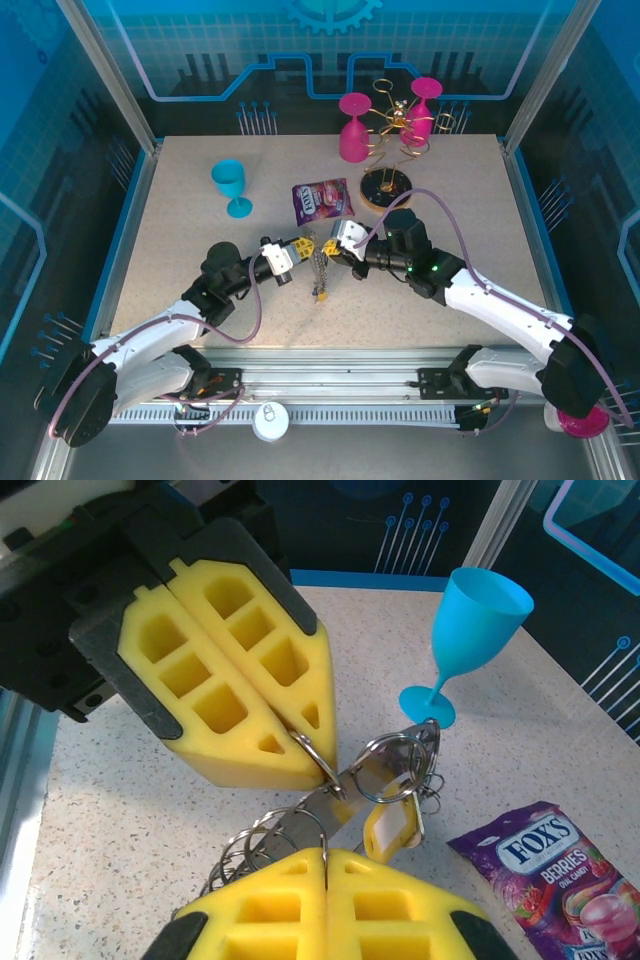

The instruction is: Put the keys on the keyring

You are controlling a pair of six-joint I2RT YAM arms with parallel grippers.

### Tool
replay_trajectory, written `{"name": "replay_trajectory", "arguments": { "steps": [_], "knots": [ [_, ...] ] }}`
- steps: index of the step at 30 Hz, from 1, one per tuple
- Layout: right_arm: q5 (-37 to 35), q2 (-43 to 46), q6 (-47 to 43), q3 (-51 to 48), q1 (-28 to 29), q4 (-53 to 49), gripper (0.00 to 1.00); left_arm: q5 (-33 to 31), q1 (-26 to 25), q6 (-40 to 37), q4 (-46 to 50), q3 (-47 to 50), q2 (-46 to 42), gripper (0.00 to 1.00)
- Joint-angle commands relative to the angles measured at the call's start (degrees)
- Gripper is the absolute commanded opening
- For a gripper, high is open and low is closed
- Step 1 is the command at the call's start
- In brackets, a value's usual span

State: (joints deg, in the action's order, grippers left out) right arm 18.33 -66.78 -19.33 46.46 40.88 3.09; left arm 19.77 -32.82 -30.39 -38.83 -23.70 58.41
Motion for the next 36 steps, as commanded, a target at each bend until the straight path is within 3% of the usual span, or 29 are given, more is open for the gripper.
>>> {"name": "replay_trajectory", "arguments": {
  "steps": [1, 14, 36],
  "knots": [
    [2.17, 0.28, -0.27, 1.74, 0.75, 0.81, 0.00, 0.61, -0.49, -1.17, -1.60, -1.11, -0.14, 0.00],
    [2.51, -2.30, 2.38, 2.59, 1.60, 4.51, 0.00, 0.62, -0.45, -1.33, -0.93, -1.11, -0.23, 0.00],
    [-5.47, -3.16, 9.40, 2.56, 1.48, 6.33, 0.00, 0.86, -0.42, -1.68, -1.59, -1.06, -0.36, 0.00]
  ]
}}
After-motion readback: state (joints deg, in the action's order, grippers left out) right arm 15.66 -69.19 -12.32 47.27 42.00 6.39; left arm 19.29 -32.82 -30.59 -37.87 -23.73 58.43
